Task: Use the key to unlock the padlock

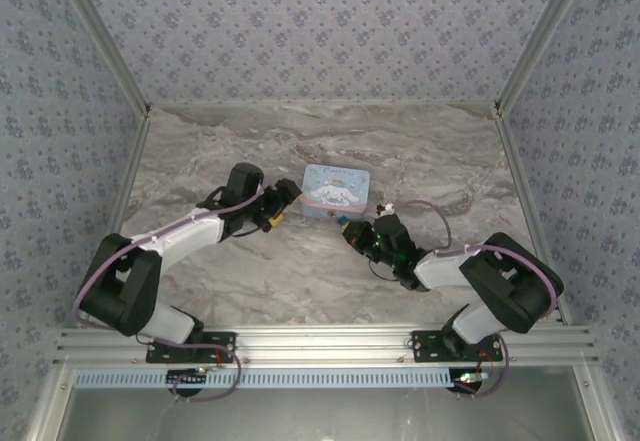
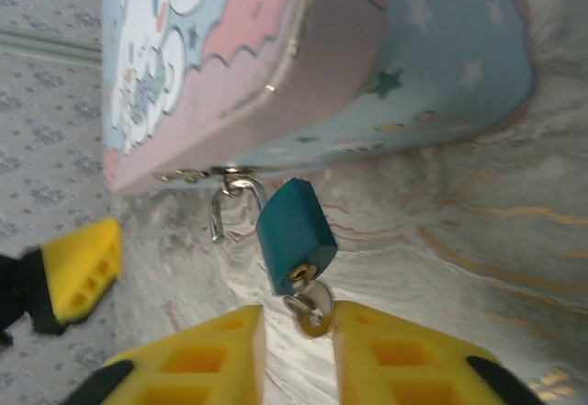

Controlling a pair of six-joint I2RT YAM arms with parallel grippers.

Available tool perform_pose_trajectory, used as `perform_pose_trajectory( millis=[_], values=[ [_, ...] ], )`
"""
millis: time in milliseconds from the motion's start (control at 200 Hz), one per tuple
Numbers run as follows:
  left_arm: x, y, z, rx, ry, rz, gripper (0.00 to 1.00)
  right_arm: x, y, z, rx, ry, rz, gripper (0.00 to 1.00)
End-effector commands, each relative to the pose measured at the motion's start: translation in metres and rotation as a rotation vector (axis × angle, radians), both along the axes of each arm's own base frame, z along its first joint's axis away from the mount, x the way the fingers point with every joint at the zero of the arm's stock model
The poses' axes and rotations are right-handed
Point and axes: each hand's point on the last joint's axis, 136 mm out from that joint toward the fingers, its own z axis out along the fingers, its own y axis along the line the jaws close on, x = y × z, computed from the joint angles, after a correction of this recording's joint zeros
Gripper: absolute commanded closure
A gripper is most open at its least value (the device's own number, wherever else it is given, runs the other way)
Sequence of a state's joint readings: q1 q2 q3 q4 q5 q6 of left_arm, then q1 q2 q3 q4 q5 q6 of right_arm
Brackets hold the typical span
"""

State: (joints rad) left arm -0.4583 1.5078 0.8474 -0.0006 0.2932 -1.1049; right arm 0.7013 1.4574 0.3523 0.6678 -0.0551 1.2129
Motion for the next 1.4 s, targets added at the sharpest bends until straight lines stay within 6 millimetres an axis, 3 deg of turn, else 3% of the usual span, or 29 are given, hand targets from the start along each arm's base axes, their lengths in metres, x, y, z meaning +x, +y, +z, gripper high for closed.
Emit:
perform_pose_trajectory(
  millis=[0, 285, 440, 635, 874, 1009, 1159, 1394],
  values=[
    [0.018, -0.004, 0.010, 0.031, -0.058, -0.075, 0.10, -0.003, -0.017, -0.007, -0.076, 0.047, -0.048, 0.63],
    [0.050, -0.035, -0.002, 0.002, -0.034, -0.231, 0.11, -0.008, -0.053, 0.019, -0.260, -0.066, -0.053, 0.22],
    [0.057, -0.048, -0.018, -0.016, 0.000, -0.286, 0.14, -0.009, -0.057, 0.037, -0.269, -0.146, -0.010, 0.01],
    [0.049, -0.050, -0.041, -0.004, 0.047, -0.322, 0.16, -0.012, -0.046, 0.047, -0.217, -0.201, 0.081, 0.00],
    [0.027, -0.022, -0.071, 0.080, 0.114, -0.246, 0.23, -0.012, -0.028, 0.055, -0.182, -0.250, 0.193, 0.00],
    [0.008, -0.012, -0.080, 0.046, 0.142, -0.175, 0.25, -0.010, -0.010, 0.056, -0.139, -0.278, 0.261, 0.00],
    [-0.015, -0.003, -0.086, 0.013, 0.170, -0.112, 0.26, -0.006, 0.010, 0.052, -0.124, -0.334, 0.336, 0.10],
    [-0.037, 0.010, -0.086, 0.035, 0.178, -0.061, 0.27, -0.001, 0.023, 0.041, -0.155, -0.368, 0.375, 0.15]
  ],
)
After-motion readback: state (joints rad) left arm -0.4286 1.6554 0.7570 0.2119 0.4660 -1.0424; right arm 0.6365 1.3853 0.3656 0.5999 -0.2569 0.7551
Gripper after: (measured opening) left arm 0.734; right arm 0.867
